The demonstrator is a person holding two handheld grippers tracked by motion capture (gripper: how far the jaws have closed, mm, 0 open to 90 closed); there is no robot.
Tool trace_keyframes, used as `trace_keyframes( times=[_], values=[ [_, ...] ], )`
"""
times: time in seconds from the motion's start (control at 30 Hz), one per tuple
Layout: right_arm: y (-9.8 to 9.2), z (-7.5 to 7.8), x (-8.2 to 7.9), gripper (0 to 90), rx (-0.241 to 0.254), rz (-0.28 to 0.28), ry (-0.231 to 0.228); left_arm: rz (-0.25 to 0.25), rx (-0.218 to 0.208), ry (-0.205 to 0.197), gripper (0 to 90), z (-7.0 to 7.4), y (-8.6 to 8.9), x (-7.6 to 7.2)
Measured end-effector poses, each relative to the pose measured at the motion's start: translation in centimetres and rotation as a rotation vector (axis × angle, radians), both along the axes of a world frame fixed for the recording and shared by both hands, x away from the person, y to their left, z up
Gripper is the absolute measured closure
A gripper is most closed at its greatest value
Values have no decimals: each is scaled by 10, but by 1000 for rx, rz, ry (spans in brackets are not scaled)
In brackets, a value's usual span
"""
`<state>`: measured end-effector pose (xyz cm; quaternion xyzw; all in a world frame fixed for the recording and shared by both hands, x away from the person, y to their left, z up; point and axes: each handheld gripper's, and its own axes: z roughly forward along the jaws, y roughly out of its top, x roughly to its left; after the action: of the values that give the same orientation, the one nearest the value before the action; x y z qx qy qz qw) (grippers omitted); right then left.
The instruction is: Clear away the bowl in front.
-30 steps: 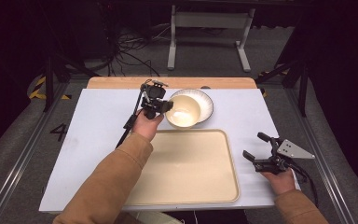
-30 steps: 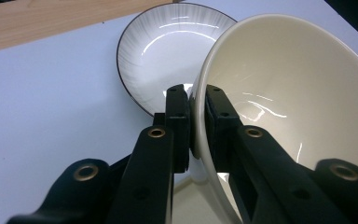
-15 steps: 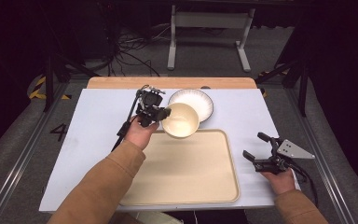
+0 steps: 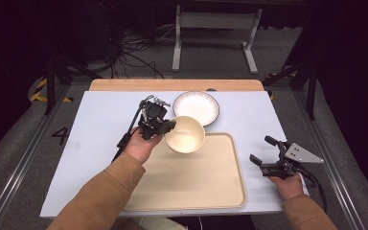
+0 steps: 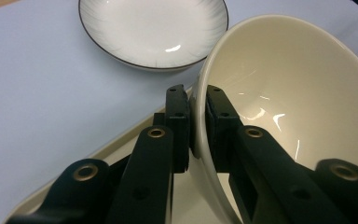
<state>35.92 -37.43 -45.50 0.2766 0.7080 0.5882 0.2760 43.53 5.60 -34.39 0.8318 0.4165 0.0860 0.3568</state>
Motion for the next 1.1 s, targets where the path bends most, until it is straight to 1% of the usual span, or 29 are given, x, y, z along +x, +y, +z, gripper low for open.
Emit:
trace_keyframes(
  times=[0.07, 0.13, 0.17, 0.2, 0.23, 0.33, 0.43, 0.47, 0.5, 0.53, 0.57, 0.6, 0.63, 0.7, 0.73, 0.77, 0.8, 0.83, 0.87, 0.9, 1.03, 1.1],
  values=[
    [0, 0, 0, 36, 0, 0, 0, -13, 2, 13, 824, -5, -2, -2],
    [0, 0, 0, 36, 0, 0, -1, -14, 2, 19, 824, -7, -2, -3],
    [0, 0, 0, 36, 0, 1, 0, -12, 8, 23, 824, -9, -3, -3],
    [0, 0, 0, 36, 0, 0, 0, 0, 6, 33, 824, -10, -4, -4],
    [0, 0, 0, 36, 0, 0, 0, 2, 6, 36, 823, -12, -4, -5],
    [0, 0, 0, 36, 0, 1, -1, -26, 26, 37, 823, -16, -4, -6],
    [0, 0, 0, 36, 0, 0, 0, -32, 25, 48, 823, -19, -6, -8],
    [0, 0, 0, 36, -1, 1, 0, -45, 31, 50, 823, -20, -6, -9],
    [0, 0, 0, 36, -1, 1, 0, -39, 26, 58, 823, -22, -7, -10],
    [0, 0, 0, 36, -1, 1, 0, -52, 36, 57, 824, -22, -7, -10],
    [0, 0, 0, 37, -1, 1, 0, -43, 32, 67, 823, -23, -8, -12],
    [0, 0, 0, 36, -1, 1, 0, -60, 45, 62, 823, -24, -8, -12],
    [0, 0, 0, 36, -1, 1, 0, -39, 30, 74, 823, -25, -10, -13],
    [0, 0, 0, 36, -1, 1, 0, -64, 42, 75, 823, -28, -7, -11],
    [0, 0, 0, 36, -1, 1, 0, -49, 30, 92, 823, -29, -8, -12],
    [0, 0, 0, 36, -1, 1, 1, -66, 43, 86, 823, -30, -7, -11],
    [0, 0, 0, 36, -1, 1, 0, -67, 46, 90, 823, -32, -7, -12],
    [0, 0, 0, 36, -1, 1, 0, -57, 42, 98, 822, -33, -8, -13],
    [0, 0, 0, 37, -2, 1, 1, -68, 49, 94, 822, -34, -8, -13],
    [0, 0, 0, 36, -2, 1, 0, -58, 42, 109, 822, -35, -9, -14],
    [0, 0, 0, 36, -2, 2, 1, -70, 54, 124, 822, -39, -10, -14],
    [0, 0, 0, 37, -2, 1, 1, -78, 67, 126, 822, -41, -11, -14]
  ],
)
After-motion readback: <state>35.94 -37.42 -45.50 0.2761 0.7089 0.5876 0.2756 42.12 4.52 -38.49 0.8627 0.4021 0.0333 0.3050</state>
